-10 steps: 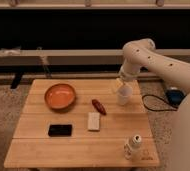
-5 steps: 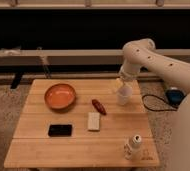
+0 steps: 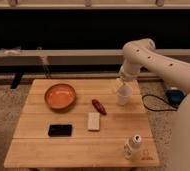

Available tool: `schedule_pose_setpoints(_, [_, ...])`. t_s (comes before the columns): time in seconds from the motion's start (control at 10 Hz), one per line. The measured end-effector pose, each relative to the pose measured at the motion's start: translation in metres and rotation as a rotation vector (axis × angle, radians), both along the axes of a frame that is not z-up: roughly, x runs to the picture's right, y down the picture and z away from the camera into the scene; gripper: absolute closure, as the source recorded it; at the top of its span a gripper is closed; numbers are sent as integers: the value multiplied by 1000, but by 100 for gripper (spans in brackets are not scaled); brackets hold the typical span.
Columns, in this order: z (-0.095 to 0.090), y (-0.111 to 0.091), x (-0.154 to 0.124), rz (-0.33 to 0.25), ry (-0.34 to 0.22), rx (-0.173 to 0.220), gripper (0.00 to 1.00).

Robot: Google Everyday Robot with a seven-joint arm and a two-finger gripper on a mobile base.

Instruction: Drag the ceramic bowl in a circle

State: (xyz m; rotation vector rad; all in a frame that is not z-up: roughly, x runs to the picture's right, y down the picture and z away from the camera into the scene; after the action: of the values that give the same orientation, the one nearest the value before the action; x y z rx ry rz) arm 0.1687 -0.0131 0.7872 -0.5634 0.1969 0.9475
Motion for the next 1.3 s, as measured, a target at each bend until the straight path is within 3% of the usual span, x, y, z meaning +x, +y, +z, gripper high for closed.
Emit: schedule_pose_setpoints(1.3, [0,-1,-1,-9,-7,3,20])
